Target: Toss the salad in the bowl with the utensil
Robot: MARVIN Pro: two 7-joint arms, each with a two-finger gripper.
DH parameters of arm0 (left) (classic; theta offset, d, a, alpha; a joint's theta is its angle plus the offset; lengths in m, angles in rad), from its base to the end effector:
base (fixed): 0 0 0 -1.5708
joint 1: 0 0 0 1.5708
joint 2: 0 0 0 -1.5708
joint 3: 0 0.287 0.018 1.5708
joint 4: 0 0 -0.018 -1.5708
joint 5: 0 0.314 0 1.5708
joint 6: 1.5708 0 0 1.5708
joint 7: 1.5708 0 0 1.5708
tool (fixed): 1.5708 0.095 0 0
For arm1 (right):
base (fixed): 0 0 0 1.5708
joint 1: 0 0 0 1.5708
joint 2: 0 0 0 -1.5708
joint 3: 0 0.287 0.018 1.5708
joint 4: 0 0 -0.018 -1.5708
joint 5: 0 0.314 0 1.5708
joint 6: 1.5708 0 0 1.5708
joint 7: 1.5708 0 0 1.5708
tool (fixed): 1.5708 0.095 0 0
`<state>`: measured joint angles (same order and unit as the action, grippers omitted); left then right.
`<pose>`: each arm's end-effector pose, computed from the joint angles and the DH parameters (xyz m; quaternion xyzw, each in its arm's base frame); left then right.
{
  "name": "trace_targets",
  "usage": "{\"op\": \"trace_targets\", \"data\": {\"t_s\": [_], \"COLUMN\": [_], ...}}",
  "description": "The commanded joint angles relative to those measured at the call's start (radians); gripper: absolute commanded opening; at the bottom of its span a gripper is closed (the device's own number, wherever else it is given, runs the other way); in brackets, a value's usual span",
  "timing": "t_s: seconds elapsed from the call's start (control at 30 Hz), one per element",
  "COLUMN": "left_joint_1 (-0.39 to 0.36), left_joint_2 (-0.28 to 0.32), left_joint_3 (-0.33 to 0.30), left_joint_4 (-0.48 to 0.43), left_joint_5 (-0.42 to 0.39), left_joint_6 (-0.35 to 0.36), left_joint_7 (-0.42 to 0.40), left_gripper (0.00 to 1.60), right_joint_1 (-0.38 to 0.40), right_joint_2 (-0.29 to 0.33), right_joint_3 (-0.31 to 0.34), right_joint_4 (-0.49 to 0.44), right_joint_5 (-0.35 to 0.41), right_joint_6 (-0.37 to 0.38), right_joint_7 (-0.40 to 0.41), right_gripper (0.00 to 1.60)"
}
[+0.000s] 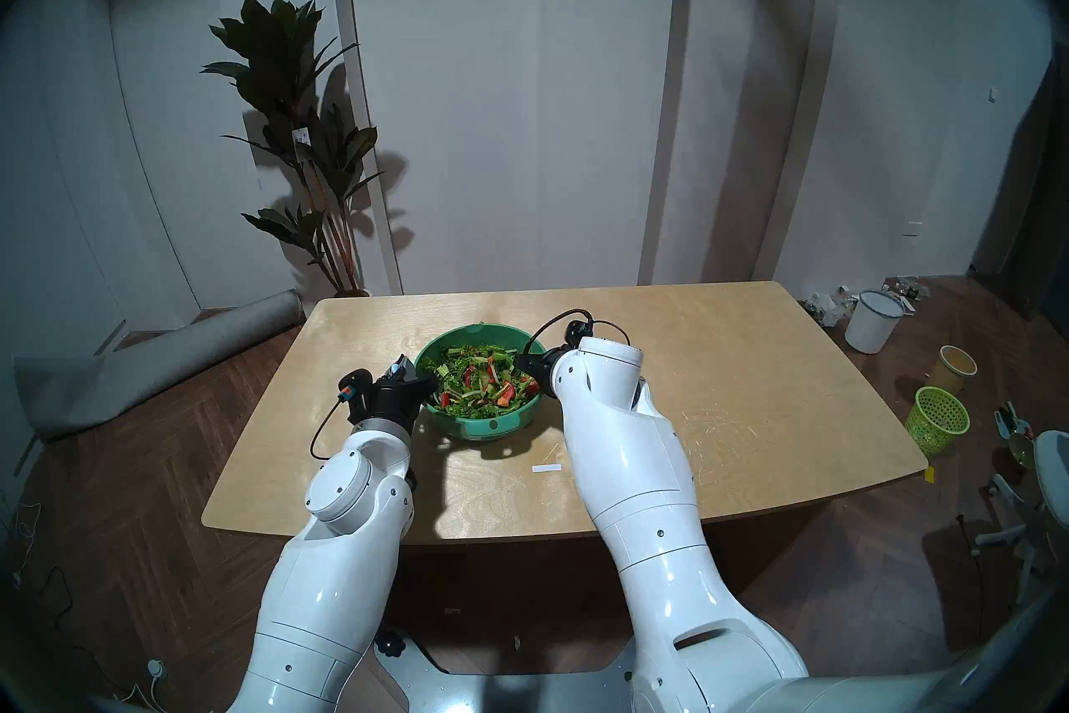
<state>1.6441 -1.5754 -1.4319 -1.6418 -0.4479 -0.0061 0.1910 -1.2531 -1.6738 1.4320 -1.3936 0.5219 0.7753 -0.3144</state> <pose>0.4023 -0.0439 -0.3135 0.7128 0.1789 0.6632 0.1415 0.4870 0.1028 -0.2941 -0.8945 0.0878 -0.4063 0.1648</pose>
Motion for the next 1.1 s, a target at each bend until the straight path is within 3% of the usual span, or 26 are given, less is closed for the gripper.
{"op": "trace_targets", "data": {"t_s": [0.0, 0.63, 1.07], "left_joint_1": [-0.058, -0.174, -0.284], "left_joint_2": [0.027, 0.152, 0.245], "left_joint_3": [0.040, 0.117, 0.141], "left_joint_4": [-0.021, -0.011, 0.077], "left_joint_5": [0.042, 0.152, 0.274], "left_joint_6": [-0.030, -0.021, -0.043], "left_joint_7": [-0.050, -0.197, -0.275], "left_gripper": [0.00, 0.00, 0.00], "right_joint_1": [0.012, 0.012, 0.012], "right_joint_2": [-0.001, -0.001, -0.001], "right_joint_3": [0.000, 0.001, 0.001], "right_joint_4": [-0.021, -0.021, -0.020], "right_joint_5": [0.001, 0.000, 0.000], "right_joint_6": [-0.001, -0.001, -0.001], "right_joint_7": [0.002, 0.003, 0.003], "right_gripper": [0.00, 0.00, 0.00]}}
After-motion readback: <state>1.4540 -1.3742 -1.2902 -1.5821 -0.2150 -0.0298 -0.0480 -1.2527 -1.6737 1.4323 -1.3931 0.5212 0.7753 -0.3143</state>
